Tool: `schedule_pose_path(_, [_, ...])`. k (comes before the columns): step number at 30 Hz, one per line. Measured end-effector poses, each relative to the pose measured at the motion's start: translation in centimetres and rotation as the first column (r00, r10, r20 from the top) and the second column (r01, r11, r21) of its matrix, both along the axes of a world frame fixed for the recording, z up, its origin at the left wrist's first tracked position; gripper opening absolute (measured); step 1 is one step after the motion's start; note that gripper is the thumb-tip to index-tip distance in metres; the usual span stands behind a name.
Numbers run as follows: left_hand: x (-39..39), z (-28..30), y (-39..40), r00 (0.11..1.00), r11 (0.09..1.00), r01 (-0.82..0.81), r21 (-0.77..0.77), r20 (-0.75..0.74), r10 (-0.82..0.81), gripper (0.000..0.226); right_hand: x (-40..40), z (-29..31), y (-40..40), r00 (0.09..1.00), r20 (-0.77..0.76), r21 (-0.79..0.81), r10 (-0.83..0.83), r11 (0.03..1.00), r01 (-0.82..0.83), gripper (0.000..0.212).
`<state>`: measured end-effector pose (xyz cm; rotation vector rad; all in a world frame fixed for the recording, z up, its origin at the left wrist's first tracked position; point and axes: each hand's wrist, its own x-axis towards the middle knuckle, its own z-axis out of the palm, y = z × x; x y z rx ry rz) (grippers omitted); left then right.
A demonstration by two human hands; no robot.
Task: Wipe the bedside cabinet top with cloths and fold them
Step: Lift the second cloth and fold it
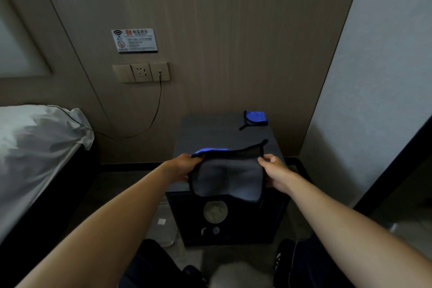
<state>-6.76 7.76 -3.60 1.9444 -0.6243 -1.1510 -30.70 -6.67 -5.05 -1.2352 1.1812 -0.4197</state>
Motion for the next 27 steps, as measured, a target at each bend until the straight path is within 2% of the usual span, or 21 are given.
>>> schedule_pose_path(3, [0.2, 0.0, -0.2, 0.995, 0.998, -0.007, -0.066, -0.102, 0.0, 0.034, -0.1, 0.8, -0.1, 0.986, 0.135, 0.091, -0.1, 0.992, 0.088, 0.03])
schedule_pose_path(5, [0.8, -0.2, -0.2, 0.989, 0.991, -0.02, -0.13, -0.15, 0.0, 0.048, -0.8, 1.3, -0.3, 0.96, 0.257, 0.144, -0.114, 0.986, 0.079, 0.039])
schedule_pose_path(7, [0.9, -0.3, 0.1, 0.99, 0.985, -0.04, -0.168, -0.139, 0.016, 0.061, -1.6, 1.5, -0.6, 0.923, 0.371, 0.174, -0.099, 0.984, 0.036, 0.058])
schedule_pose_path(9, [0.7, -0.2, 0.3, 0.995, 0.972, -0.037, -0.233, -0.098, 0.014, 0.056, -2.1, 1.7, -1.0, 0.915, 0.401, 0.131, -0.042, 0.991, -0.012, 0.072])
schedule_pose_path(11, [0.8, -0.3, 0.3, 1.0, 0.959, 0.018, -0.284, -0.01, -0.021, 0.044, -2.4, 1.7, -1.3, 0.958, 0.284, 0.008, 0.043, 0.999, -0.047, 0.066])
schedule_pose_path(13, [0.9, -0.4, 0.3, 0.987, 0.956, 0.105, -0.276, 0.149, -0.065, 0.031, -2.7, 1.7, -1.6, 0.992, 0.091, -0.151, 0.086, 0.986, -0.071, 0.047])
schedule_pose_path(16, [1.2, -0.3, 0.3, 0.945, 0.941, 0.175, -0.288, 0.317, -0.079, 0.016, -3.1, 1.2, -2.4, 0.993, -0.065, -0.302, 0.103, 0.946, -0.118, 0.023])
schedule_pose_path(18, [1.4, -0.4, 0.0, 0.877, 0.936, 0.23, -0.268, 0.473, -0.08, 0.009, -3.2, 1.2, -2.8, 0.983, -0.152, -0.389, 0.103, 0.908, -0.155, 0.013])
schedule_pose_path(20, [1.3, -0.3, -0.4, 0.768, 0.934, 0.294, -0.202, 0.632, -0.105, 0.009, -3.2, 1.2, -3.2, 0.951, -0.283, -0.454, 0.126, 0.856, -0.248, 0.011])
schedule_pose_path(21, [1.0, -0.2, -0.7, 0.76, 0.931, 0.287, -0.225, 0.646, -0.078, 0.01, -3.1, 1.2, -3.3, 0.922, -0.358, -0.459, 0.149, 0.831, -0.313, 0.016])
schedule_pose_path(23, [-0.3, 0.4, -1.2, 0.815, 0.924, 0.2, -0.326, 0.579, 0.028, 0.011, -2.5, 1.3, -3.2, 0.837, -0.51, -0.414, 0.197, 0.797, -0.44, 0.027])
schedule_pose_path(25, [-2.0, 1.0, -1.7, 0.865, 0.916, 0.124, -0.382, 0.494, 0.089, 0.011, -1.6, 1.2, -2.9, 0.742, -0.642, -0.391, 0.195, 0.748, -0.536, 0.023])
schedule_pose_path(27, [-3.3, 1.2, -2.2, 0.852, 0.9, 0.19, -0.392, 0.521, 0.046, 0.01, -0.8, 1.5, -2.2, 0.639, -0.752, -0.371, 0.164, 0.695, -0.616, 0.017])
